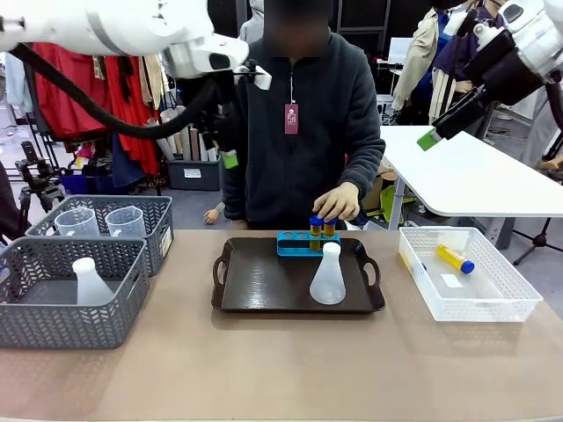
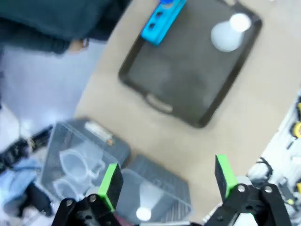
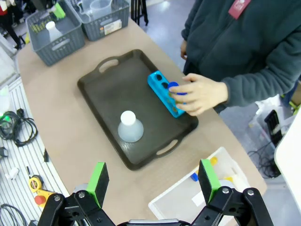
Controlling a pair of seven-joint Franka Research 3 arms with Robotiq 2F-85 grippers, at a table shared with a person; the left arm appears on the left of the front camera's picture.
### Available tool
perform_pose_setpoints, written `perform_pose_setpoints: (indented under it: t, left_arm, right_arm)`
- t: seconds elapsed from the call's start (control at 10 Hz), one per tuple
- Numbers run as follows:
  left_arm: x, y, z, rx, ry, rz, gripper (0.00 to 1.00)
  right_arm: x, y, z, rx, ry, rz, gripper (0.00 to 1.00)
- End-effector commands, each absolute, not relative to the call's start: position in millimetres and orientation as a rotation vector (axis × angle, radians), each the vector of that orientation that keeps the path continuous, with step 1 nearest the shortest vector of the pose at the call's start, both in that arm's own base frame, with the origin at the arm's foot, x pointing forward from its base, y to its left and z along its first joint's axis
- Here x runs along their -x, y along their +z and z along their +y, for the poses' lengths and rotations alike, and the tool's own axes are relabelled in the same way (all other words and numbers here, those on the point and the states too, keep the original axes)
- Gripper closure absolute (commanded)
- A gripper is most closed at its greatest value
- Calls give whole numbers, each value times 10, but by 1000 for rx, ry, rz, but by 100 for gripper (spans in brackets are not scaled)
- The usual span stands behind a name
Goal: Prepare the laboratory tools.
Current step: Pick up one Large Measuring Cup and place it on the Handle tray.
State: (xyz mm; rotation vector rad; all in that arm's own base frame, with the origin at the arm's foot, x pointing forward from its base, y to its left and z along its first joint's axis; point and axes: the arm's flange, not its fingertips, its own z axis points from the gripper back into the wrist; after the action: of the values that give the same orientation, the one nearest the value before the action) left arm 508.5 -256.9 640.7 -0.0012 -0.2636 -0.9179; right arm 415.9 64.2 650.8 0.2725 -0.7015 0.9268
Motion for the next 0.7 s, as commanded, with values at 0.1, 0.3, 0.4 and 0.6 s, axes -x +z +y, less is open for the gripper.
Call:
perform_pose_setpoints:
  t: [0.1, 0.3, 0.4, 0.6]
  left_arm:
    - [-5274, 6345, -2157, -54, -684, -198, 0]
    - [-5324, 6340, -1868, -71, -599, -230, 0]
    - [-5323, 6313, -2010, -61, -676, -207, 0]
    - [-5323, 6313, -2010, -61, -676, -207, 0]
  right_arm:
    - [-4152, 6518, 636, -288, 932, -706, 0]
    - [-4152, 6518, 636, -288, 932, -706, 0]
    - [-4152, 6518, 636, -288, 932, -706, 0]
    - [-4152, 6518, 636, -288, 932, -706, 0]
